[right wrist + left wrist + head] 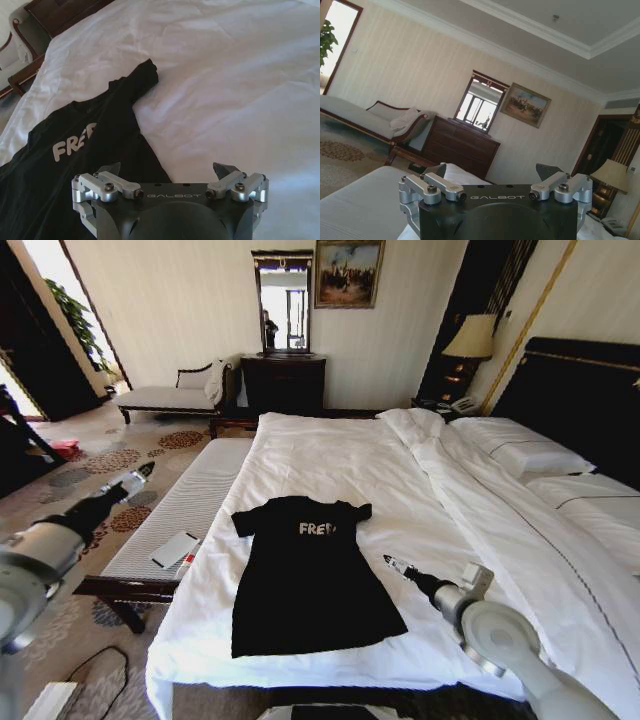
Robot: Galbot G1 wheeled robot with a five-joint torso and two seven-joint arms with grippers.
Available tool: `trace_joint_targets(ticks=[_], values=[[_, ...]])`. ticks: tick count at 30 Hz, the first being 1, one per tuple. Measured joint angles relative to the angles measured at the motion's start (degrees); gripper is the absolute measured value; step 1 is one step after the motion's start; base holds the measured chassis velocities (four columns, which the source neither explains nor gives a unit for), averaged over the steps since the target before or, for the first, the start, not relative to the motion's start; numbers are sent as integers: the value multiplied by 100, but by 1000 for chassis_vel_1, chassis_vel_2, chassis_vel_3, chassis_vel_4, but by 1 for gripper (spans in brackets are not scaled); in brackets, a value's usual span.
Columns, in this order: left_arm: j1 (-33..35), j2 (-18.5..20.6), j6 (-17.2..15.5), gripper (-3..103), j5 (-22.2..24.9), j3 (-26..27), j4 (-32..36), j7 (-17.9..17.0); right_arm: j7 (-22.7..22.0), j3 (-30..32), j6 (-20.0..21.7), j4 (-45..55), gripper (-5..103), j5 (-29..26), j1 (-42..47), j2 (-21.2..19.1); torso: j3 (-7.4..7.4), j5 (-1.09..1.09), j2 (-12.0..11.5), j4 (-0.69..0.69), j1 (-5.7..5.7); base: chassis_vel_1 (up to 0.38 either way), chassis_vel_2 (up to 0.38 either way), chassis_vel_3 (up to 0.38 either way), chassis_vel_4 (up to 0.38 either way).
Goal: Fold the clothes on the bed.
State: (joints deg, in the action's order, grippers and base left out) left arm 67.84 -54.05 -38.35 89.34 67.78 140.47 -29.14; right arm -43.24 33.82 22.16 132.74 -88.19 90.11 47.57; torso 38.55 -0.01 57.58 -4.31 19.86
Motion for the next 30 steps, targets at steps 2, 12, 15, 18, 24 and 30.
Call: trace_joint_targets(ticks=[2, 12, 15, 18, 24, 30], values=[[-104, 15, -8, 100, 36, -91, 103, -16, -163, -19, 82, -8, 100, -149, 188, 61, 0, 0, 0, 0, 0, 0, 0, 0, 0], [-160, -123, -125, 100, 75, -274, 239, -73, -256, -234, 152, -415, 100, -310, 0, 191, 1, 1, 0, 1, 0, 0, 0, 0, 0], [-259, -8, -157, 100, 132, -257, 194, -85, -256, -360, 172, -745, 100, -255, -245, 186, 1, 0, 0, 0, 0, 0, 0, 0, 0], [-291, 2, -169, 100, 135, -261, 143, -91, -263, -431, 182, -856, 100, -262, -319, 199, 1, 1, -1, 1, 0, 0, 0, 0, 0], [-325, 9, -185, 100, 120, -318, -8, -109, -276, -612, 232, -935, 100, -155, -273, 314, 1, 2, -1, 0, 0, 0, 0, 0, 0], [-335, 72, -187, 100, 107, -314, -61, -110, -255, -568, 233, -921, 93, -145, -87, 320, 1, 1, -1, -1, 0, 0, 0, 0, 0]])
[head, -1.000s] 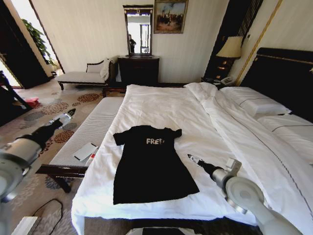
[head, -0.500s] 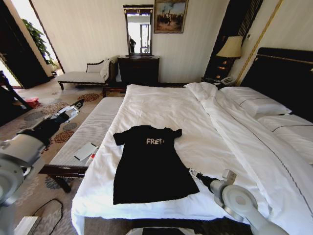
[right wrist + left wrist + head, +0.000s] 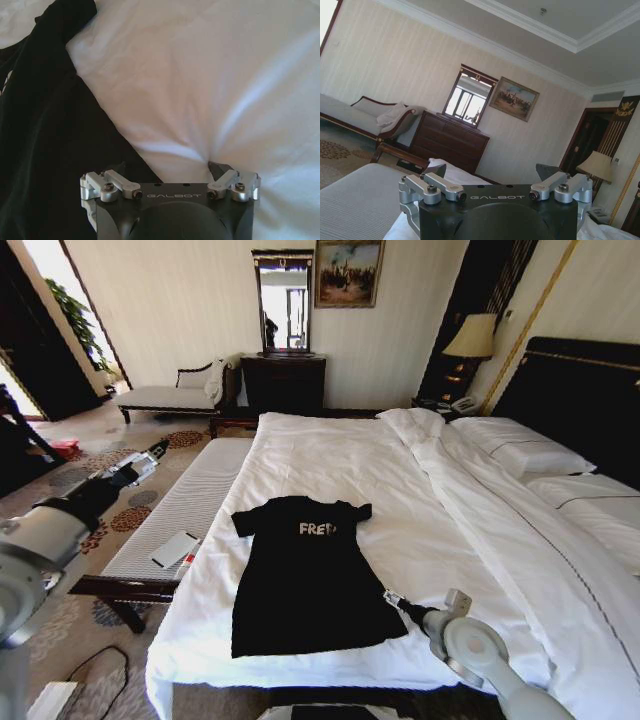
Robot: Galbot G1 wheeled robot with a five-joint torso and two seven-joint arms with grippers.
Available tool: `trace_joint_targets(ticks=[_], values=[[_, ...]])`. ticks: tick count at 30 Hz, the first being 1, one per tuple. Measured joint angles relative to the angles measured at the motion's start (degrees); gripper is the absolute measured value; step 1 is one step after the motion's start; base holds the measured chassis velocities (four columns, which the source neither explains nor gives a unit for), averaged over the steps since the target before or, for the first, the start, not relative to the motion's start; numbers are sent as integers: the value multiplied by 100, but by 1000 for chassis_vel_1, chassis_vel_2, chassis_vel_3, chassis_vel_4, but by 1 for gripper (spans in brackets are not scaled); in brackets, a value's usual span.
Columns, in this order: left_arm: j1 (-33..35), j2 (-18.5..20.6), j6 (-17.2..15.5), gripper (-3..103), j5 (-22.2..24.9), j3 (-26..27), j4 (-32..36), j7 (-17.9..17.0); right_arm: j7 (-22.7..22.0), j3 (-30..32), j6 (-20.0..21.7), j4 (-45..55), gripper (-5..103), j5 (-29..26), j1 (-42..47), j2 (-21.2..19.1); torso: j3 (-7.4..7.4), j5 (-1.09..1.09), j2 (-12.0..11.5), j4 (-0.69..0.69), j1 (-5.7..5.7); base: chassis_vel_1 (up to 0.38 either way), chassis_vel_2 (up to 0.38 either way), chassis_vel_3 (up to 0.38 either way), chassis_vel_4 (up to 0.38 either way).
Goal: Fold the clothes on the bed.
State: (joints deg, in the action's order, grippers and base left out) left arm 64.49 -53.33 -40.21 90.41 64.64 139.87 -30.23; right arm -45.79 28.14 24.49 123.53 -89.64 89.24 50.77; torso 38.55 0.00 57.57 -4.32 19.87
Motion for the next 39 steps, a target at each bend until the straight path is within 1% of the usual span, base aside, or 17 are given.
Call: trace_joint_targets(ticks=[1, 4, 5, 7, 8, 10, 11, 12, 13, 14, 16, 19, 20, 23, 24, 26, 39], values=[[0, 0, 0, 100, -10, -1, -6, 0, 3, 22, 0, 26, 93, -4, 43, -4, 0, 0, 0, 0, 0, 0, 0, 0, 0], [10, -47, -1, 100, -52, -35, -6, 0, 17, 116, -10, 134, 78, -10, 234, -19, 0, 1, 0, 0, 0, 0, 0, 0, 0], [10, -47, -1, 100, -52, -35, -6, 0, 17, 116, -10, 134, 78, -10, 234, -19, 0, 1, 0, 0, 0, 0, 0, 0, 0], [29, -82, -2, 100, -75, -55, 13, 0, 24, 164, -23, 178, 72, -5, 329, -22, 0, 1, 0, 1, 0, 0, 0, 0, 0], [46, -104, -3, 100, -96, -61, 31, 0, 28, 194, -37, 215, 61, 7, 420, -22, 0, 0, 0, 1, 0, 0, 0, 0, 0], [53, -111, -3, 100, -104, -61, 37, 0, 30, 205, -42, 236, 61, 15, 462, -22, 0, 0, 0, 0, 0, 0, 0, 0, 0], [65, -119, -4, 100, -115, -57, 45, 0, 31, 214, -46, 267, 56, 23, 512, -21, 0, 0, 0, 0, 0, 0, 0, 0, 0], [69, -120, -4, 100, -119, -54, 46, 0, 30, 216, -48, 279, 56, 26, 528, -20, 0, 0, 0, 0, 0, 0, 0, 0, 0], [87, -128, -4, 100, -158, -40, 46, 0, 27, 214, -59, 325, 44, 40, 564, -16, 0, 0, 0, 0, 0, 0, 0, 0, 0], [95, -131, -4, 100, -176, -35, 44, 1, 23, 207, -69, 348, 39, 51, 575, -15, 0, 0, 0, 1, 0, 0, 0, 0, 0], [103, -136, -4, 100, -199, -29, 41, 2, 18, 200, -83, 376, 39, 57, 589, -16, 0, 0, 0, 1, 0, 0, 0, 0, 0], [115, -162, -4, 100, -237, -20, 38, 4, -16, 187, -131, 490, 23, 67, 670, -32, 0, 0, 0, 1, 0, 0, 0, 0, 0], [115, -162, -4, 100, -237, -20, 38, 4, -16, 187, -131, 490, 23, 67, 670, -32, 0, 0, 0, 1, 0, 0, 0, 0, 0], [120, -197, -4, 100, -303, -20, 28, 11, -91, 204, -177, 650, 7, 70, 816, -51, 0, 0, 0, 1, 0, 0, 0, 0, 0], [120, -197, -4, 100, -303, -20, 28, 11, -91, 204, -177, 650, 7, 70, 816, -51, 0, 0, 0, 1, 0, 0, 0, 0, 0], [121, -219, -4, 100, -350, -38, 20, 16, -128, 237, -202, 721, 1, 69, 871, -64, 0, 0, 0, 1, 0, 0, 0, 0, 0], [135, -321, -13, 100, -510, -83, -33, 27, -301, 541, -306, 1022, 0, 26, 1294, -218, 0, 0, 0, 3, 0, 0, 0, 0, 0]])
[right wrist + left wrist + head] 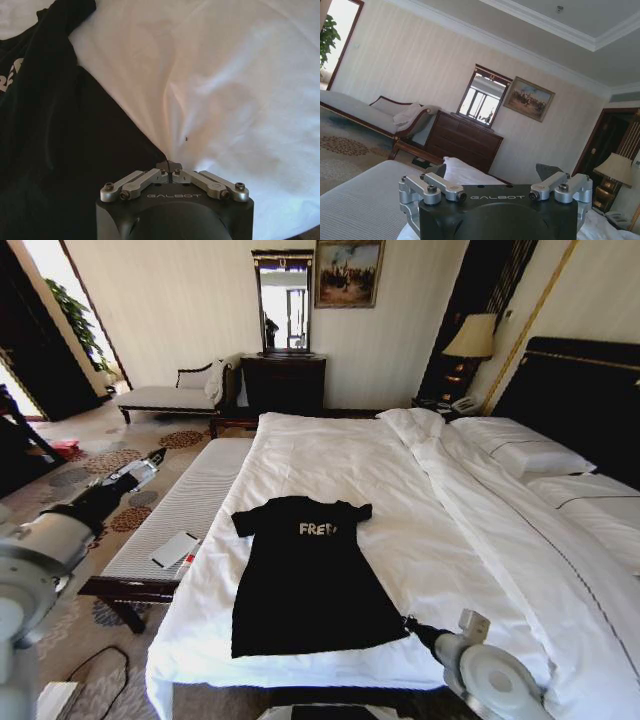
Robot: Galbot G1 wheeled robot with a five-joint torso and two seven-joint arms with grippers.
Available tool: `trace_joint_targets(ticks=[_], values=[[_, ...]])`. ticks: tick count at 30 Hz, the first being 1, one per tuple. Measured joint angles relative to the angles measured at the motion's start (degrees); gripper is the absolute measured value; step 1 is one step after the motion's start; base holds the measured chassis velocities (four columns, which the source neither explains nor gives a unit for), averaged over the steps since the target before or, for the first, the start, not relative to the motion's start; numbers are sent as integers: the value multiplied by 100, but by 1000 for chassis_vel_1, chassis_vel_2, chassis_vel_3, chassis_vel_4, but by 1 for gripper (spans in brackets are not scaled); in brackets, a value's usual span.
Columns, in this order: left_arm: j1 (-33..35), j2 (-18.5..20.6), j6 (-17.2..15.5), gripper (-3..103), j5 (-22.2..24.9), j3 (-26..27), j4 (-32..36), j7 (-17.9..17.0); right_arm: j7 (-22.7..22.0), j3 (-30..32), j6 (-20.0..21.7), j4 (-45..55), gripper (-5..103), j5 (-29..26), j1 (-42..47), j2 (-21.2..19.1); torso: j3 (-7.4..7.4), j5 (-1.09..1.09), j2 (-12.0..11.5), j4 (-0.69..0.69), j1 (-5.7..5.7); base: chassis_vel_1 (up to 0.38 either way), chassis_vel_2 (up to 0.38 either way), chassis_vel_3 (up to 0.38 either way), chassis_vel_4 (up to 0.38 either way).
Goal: Fold the clothes on the bed.
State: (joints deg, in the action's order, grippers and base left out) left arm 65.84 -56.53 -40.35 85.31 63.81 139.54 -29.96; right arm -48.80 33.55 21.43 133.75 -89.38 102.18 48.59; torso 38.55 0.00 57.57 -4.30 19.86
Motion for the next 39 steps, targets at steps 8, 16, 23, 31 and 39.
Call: trace_joint_targets(ticks=[8, 16, 23, 31, 39], values=[[-117, 10, -11, 100, -15, -59, -55, 7, -105, 225, -29, 134, 0, 99, 463, -64, 0, 0, 0, -2, 0, 0, 0, 0, 0], [-282, 37, -33, 100, 4, -128, -129, 17, -246, 441, -106, 268, 0, 218, 892, -64, 0, 0, 0, -2, 0, 0, 0, 0, 0], [-332, 25, -44, 100, 18, -148, -153, 23, -429, 488, -174, 429, 0, 369, 1200, -44, 0, 0, 0, -1, 0, 0, 0, 0, 0], [-327, -54, -52, 100, 3, -160, -128, 32, -674, 620, -283, 861, 0, 422, 1613, 41, 0, 0, 0, -3, 0, 0, 0, 0, 0], [-216, -54, -63, 100, -37, -102, -43, 41, -973, 681, -414, 963, 0, 408, 1283, -50, 0, 0, 0, -3, 0, 0, 0, 0, 0]])
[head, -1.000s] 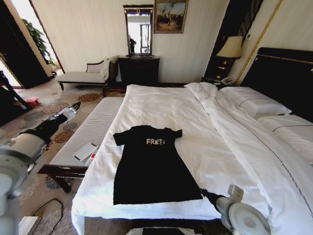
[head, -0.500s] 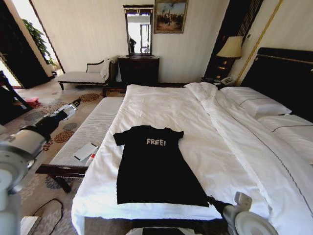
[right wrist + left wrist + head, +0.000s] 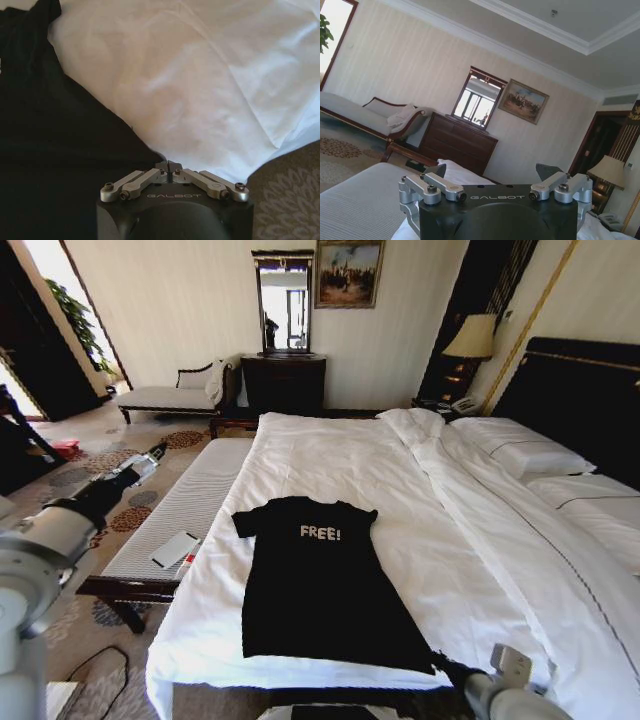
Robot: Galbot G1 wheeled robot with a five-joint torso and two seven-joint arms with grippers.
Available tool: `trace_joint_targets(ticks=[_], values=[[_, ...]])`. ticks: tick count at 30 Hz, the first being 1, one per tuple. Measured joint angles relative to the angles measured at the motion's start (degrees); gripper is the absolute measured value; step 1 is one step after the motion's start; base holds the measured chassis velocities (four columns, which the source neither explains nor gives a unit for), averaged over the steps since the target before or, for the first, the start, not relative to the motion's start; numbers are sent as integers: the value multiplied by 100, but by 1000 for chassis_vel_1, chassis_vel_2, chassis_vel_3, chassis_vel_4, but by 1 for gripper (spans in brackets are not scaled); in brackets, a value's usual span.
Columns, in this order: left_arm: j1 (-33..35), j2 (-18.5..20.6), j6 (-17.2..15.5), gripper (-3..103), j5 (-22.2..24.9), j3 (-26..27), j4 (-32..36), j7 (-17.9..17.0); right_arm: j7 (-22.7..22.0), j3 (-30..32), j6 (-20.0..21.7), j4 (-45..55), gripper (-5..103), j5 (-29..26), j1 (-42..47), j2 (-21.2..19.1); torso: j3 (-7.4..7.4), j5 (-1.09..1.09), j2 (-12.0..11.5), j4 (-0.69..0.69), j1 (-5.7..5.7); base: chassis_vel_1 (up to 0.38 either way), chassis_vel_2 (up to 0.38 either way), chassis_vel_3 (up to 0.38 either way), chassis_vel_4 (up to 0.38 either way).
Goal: Fold the clothes on the bed.
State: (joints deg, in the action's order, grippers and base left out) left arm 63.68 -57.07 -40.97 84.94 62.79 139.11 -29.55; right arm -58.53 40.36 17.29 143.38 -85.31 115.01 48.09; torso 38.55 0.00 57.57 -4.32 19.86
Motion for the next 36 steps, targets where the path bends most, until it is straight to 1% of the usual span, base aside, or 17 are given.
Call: trace_joint_targets(ticks=[2, 4, 8, 9, 11, 14, 15, 16, 17, 18, 20, 21, 23, 26, 28, 29, 36], values=[[42, 74, -2, 100, 7, 69, 16, -3, -1, 80, -43, -65, 11, -46, -350, -108, 0, 1, 0, -1, 0, 0, 0, 0, 0], [51, 93, -2, 100, 10, 86, 17, -6, 2, 91, -45, -96, 11, -68, -442, -134, 0, 1, 0, -1, 0, 0, 0, 0, 0], [170, 326, 6, 100, 102, 298, 20, -104, 398, 105, -24, -678, 32, -305, -1725, -443, 0, -3, 0, 1, 0, 0, 0, 0, 0], [235, 368, 12, 100, 143, 372, 20, -184, 783, 34, -6, -957, 37, -310, -2271, -569, 1, -1, 0, 3, 0, 0, 0, 0, 0], [264, 376, 14, 100, 184, 408, 20, -244, 982, -60, -2, -1109, 37, -302, -2542, -623, 1, -1, 0, 2, 0, 0, 0, 0, 0], [243, 377, 17, 100, 409, 418, -6, -536, 1728, -341, -10, -1609, 54, -283, -3300, -685, 1, -1, 0, 7, 0, 0, 0, 0, 0], [177, 379, 17, 100, 497, 343, -76, -631, 2226, -456, -27, -1925, 60, -214, -3568, -656, 1, 1, 0, 2, 1, 0, 0, 0, 0], [177, 379, 17, 100, 497, 343, -76, -631, 2226, -456, -27, -1925, 60, -214, -3568, -656, 1, 1, 0, 2, 1, 0, 0, 0, 0], [175, 388, 15, 100, 514, 337, -107, -654, 2508, -576, -37, -2142, 60, -143, -3741, -627, 1, 3, 0, -4, 1, 0, 0, 0, 0], [188, 408, 12, 100, 527, 347, -139, -674, 2814, -747, -41, -2402, 65, -70, -3968, -586, 1, 2, 0, -6, 0, 0, 0, 0, 0], [186, 485, 6, 100, 533, 356, -254, -720, 3263, -1079, -46, -2927, 76, 91, -4442, -464, 1, -2, 0, 3, 0, 0, 0, 0, 0], [186, 485, 6, 100, 533, 356, -254, -720, 3263, -1079, -46, -2927, 76, 91, -4442, -464, 1, -2, 0, 3, 0, 0, 0, 0, 0], [172, 561, 5, 100, 551, 366, -320, -745, 3550, -1447, -37, -3394, 86, 150, -4993, -317, 1, -1, -1, -2, 1, 0, 0, 0, 0], [171, 626, 4, 100, 588, 418, -320, -789, 3692, -1836, -34, -3740, 92, 153, -5492, -195, 1, 2, 0, 0, 1, 0, 0, 0, 0], [169, 695, 0, 100, 628, 490, -274, -829, 3733, -2368, -20, -4188, 99, 102, -6124, -18, 2, -1, -1, 3, 1, 0, 0, 0, 0], [167, 726, -6, 100, 644, 543, -238, -838, 3736, -2647, -16, -4439, 100, 77, -6464, 82, 1, 1, -1, 5, 1, 0, 0, 0, 0], [198, 719, -46, 100, 663, 661, -188, -862, 3634, -3306, 3, -5262, 100, 9, -7304, 378, 1, 1, -1, 2, 1, 0, 0, 0, 0]])
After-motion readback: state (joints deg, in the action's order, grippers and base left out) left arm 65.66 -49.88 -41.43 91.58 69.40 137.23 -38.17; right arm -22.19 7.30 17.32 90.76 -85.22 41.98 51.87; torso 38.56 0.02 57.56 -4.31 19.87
